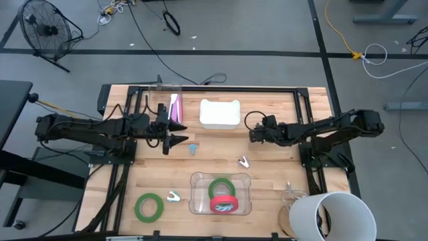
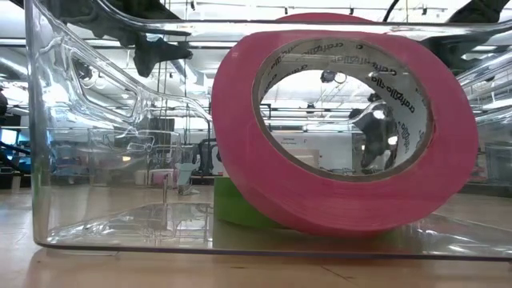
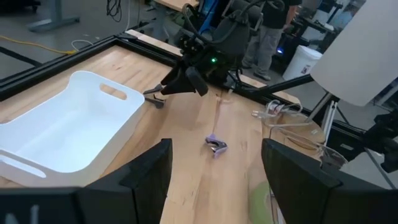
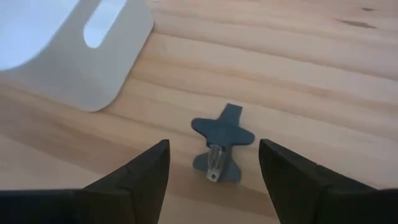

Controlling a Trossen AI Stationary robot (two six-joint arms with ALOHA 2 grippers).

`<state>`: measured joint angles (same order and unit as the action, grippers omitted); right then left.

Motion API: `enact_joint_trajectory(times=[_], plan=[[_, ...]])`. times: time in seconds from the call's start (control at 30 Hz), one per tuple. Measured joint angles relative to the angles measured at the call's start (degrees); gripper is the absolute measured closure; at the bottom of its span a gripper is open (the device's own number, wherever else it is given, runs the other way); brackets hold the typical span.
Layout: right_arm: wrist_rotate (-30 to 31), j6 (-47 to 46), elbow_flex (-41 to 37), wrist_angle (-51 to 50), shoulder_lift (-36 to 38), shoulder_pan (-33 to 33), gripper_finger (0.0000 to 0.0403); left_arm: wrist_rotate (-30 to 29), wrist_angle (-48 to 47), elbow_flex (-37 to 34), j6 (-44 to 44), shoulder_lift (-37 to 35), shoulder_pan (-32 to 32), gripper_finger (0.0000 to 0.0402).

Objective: Pick and place Stapler, Stapler remover, tape
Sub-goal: Put the black staple remover into the white bin

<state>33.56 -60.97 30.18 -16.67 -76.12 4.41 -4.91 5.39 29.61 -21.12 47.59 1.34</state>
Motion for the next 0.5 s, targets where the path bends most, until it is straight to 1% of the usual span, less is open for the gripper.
enact_joint_trajectory(times=[0.23,0.43,0.5], plan=[[-0.2,0.4,-1.3,3.4,-0.5,1.4,0.0159,0.0,0.0,0.0,-0.1,0.0,0.0,0.0152],[-0.2,1.5,-2.2,7.3,-2.5,2.3,0.0159,0.0,-0.1,0.0,-0.1,0.0,0.0,0.0152],[-1.5,2.7,-2.3,8.9,-3.3,2.8,0.0159,0.0,0.0,0.0,-0.1,0.0,-0.1,0.0152]])
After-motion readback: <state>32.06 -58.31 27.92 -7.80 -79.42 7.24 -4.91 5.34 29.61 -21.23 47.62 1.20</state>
